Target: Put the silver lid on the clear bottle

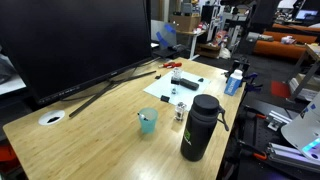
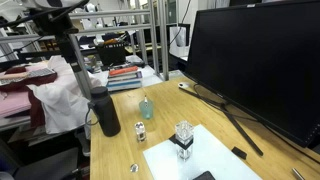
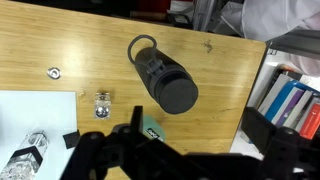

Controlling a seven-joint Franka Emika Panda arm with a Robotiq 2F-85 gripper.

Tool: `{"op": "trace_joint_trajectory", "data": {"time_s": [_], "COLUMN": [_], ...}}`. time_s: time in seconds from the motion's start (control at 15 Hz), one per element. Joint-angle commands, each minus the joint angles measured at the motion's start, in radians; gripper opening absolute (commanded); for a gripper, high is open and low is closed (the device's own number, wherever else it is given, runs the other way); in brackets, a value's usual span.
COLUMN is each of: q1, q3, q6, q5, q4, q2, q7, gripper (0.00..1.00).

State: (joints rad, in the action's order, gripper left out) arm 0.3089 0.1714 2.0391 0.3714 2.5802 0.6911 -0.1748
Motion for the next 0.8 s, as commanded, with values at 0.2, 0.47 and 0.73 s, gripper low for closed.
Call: {"op": "trace_joint_trajectory", "data": {"time_s": [0.2,0.47,0.73], "q1": [-0.056,-0.041,-0.041], "q3": [0.019,0.013,0.016], "q6": [0.018,-0.003,-0.003], "q5": [-0.013,0.002,0.002], "q4": [0.018,-0.001,-0.001], "q2": [0.023,0.002,0.002], "q7": [-0.026,0.001,0.0], "gripper": [1.0,1.0,1.0]}}
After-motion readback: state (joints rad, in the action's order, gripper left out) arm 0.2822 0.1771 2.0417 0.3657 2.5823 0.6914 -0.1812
